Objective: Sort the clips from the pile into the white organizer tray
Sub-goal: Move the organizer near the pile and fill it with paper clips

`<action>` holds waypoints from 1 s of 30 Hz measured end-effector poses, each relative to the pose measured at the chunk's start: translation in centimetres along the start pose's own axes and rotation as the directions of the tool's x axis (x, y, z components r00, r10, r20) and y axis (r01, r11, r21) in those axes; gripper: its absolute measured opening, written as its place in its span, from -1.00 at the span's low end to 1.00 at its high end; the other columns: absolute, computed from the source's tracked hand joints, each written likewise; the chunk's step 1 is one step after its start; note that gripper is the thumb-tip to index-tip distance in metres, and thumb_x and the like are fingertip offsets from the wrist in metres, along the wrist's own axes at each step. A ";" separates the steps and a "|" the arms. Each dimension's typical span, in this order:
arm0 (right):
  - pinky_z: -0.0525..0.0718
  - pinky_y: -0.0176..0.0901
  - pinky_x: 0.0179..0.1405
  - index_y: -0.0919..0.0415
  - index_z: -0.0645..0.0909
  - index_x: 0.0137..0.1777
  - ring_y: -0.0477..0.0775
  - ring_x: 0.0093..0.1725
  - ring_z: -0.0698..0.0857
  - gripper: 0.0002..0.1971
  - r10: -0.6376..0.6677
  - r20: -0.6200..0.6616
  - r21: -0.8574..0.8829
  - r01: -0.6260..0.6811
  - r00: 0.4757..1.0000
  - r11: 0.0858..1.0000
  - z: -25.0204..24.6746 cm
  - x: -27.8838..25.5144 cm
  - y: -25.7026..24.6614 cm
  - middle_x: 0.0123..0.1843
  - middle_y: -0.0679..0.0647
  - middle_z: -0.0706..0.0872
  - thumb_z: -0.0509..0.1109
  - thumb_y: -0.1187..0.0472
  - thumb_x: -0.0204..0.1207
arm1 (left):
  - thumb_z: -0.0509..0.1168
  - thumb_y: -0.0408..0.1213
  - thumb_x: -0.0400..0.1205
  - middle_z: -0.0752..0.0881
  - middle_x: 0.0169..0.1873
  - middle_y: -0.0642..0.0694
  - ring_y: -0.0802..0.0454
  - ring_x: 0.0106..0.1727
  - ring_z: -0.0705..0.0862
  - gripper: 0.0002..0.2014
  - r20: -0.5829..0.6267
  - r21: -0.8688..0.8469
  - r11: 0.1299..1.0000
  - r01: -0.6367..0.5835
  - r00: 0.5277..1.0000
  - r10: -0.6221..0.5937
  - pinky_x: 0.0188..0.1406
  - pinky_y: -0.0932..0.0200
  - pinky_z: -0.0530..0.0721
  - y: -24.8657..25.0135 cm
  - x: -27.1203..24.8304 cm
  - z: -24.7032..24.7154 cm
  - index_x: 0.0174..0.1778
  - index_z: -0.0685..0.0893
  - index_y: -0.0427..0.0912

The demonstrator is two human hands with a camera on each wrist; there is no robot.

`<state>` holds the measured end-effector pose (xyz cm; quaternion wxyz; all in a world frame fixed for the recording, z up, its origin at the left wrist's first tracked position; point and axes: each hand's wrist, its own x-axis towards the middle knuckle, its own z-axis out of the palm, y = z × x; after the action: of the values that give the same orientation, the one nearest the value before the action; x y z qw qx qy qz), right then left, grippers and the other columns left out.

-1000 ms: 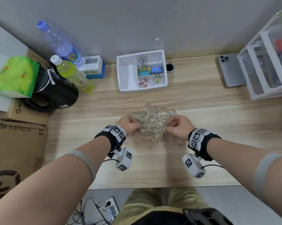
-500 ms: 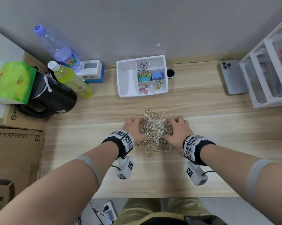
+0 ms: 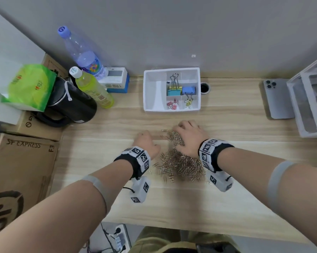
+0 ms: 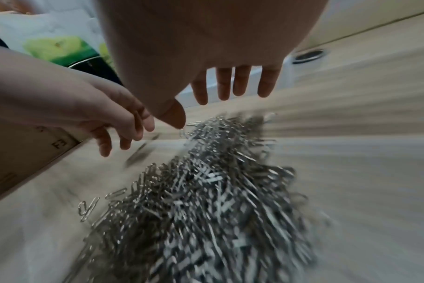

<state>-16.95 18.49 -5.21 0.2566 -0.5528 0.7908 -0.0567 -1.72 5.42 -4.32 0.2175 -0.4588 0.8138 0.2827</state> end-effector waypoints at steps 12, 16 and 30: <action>0.44 0.17 0.36 -0.02 0.41 0.51 0.12 0.43 0.40 -0.43 -0.181 0.163 -0.126 0.202 0.970 0.971 0.8 2.0 -1.6 0.43 0.02 0.45 0.30 -0.06 0.48 | 0.36 0.06 0.12 0.38 0.20 -0.15 -0.21 0.09 0.59 -0.18 0.300 0.007 0.982 0.188 0.936 -0.182 -0.04 -0.08 0.77 0.0 -2.6 3.9 0.33 0.32 -0.02; 0.48 0.15 0.36 0.04 0.54 0.36 0.11 0.32 0.43 -0.52 -0.224 0.238 -0.103 0.254 0.945 0.962 0.4 -0.2 0.2 0.34 0.03 0.51 0.36 -0.05 0.45 | 0.32 0.11 0.09 0.36 0.28 -0.13 -0.19 0.15 0.58 -0.10 0.328 0.016 0.996 0.088 0.940 -0.089 0.08 -0.09 0.72 2.2 -2.7 5.2 0.43 0.31 0.04; 0.50 0.15 0.28 0.15 0.46 0.39 0.18 0.34 0.42 -0.44 0.104 0.058 -0.042 -0.101 0.993 0.994 -0.7 0.6 1.4 0.34 0.12 0.45 0.33 -0.11 0.44 | 0.34 -0.04 0.43 0.33 0.39 -0.19 -0.19 0.38 0.38 -0.26 -0.052 0.051 0.993 -0.109 0.992 0.112 0.38 -0.03 0.44 3.0 0.7 0.0 0.53 0.31 -0.17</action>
<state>-18.61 18.31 -5.30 0.2719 -0.5177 0.8111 -0.0116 -4.69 6.20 -3.97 0.1900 -0.4153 0.8503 0.2617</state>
